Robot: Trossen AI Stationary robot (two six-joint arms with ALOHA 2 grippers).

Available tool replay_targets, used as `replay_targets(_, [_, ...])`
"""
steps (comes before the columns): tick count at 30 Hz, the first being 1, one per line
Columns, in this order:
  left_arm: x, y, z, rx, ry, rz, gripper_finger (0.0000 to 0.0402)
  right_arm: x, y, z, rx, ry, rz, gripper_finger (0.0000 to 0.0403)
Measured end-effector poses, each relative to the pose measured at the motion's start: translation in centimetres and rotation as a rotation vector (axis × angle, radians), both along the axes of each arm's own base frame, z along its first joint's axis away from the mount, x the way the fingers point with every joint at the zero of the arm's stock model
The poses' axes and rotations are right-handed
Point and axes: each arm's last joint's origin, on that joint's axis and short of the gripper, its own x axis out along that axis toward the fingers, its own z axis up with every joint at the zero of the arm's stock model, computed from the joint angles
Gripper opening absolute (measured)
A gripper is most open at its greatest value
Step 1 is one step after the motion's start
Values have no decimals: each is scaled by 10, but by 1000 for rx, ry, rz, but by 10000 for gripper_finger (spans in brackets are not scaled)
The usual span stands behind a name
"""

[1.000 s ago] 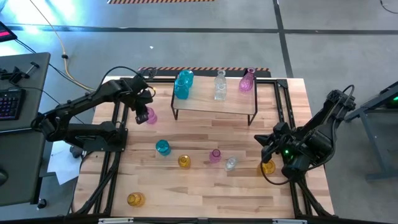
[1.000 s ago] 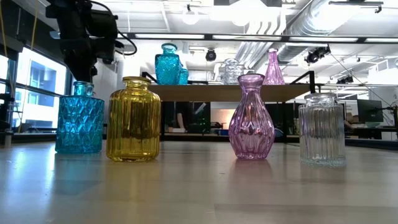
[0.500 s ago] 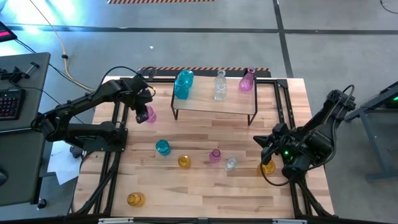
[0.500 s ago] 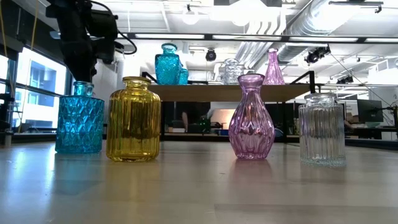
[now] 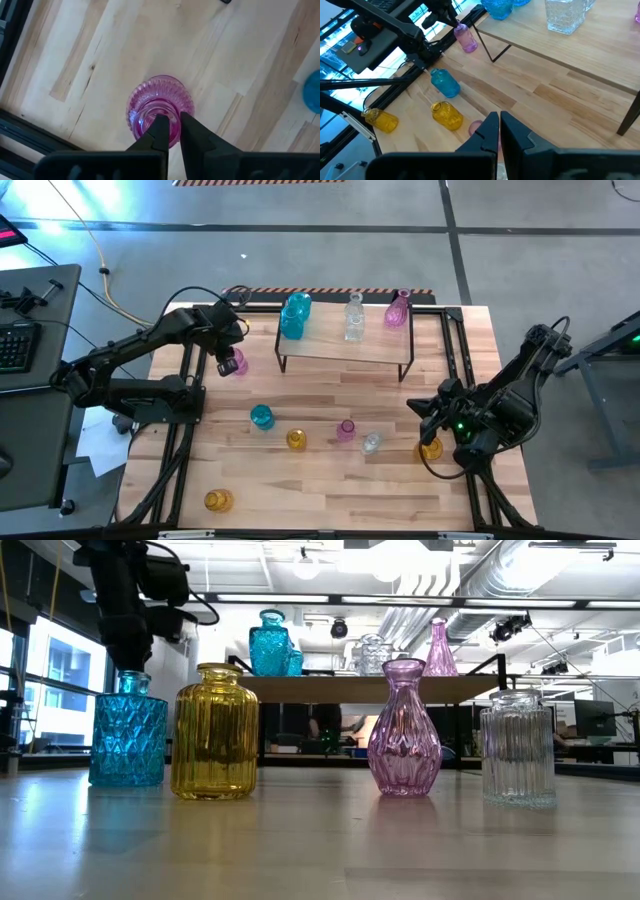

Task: Sort vases onto shelf
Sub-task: Put the top purple vase on the shelf aligned with the other purple vase

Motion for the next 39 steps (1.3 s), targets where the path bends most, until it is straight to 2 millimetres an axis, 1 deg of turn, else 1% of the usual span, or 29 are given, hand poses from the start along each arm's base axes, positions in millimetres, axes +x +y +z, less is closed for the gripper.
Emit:
replay_targets(5, [0,0,0,-11,-7,29,19,0,0,0,1,-1,0,0])
replay_targets(9, [-2,-3,0,-36,4,51,17,0,0,0,2,-1,0,0])
replay_targets(14, [-7,-14,4,-54,-3,64,16,0,0,0,-1,0,1,0])
replay_targets(19, [-11,-26,13,-93,-102,78,16,-1,-1,-1,1,4,-9,0])
replay_targets(24, [-15,-38,18,-99,-119,80,16,-3,-4,-2,1,16,-34,0])
replay_targets(39, [-11,-70,26,-156,-196,88,16,-9,-11,-1,14,18,-78,0])
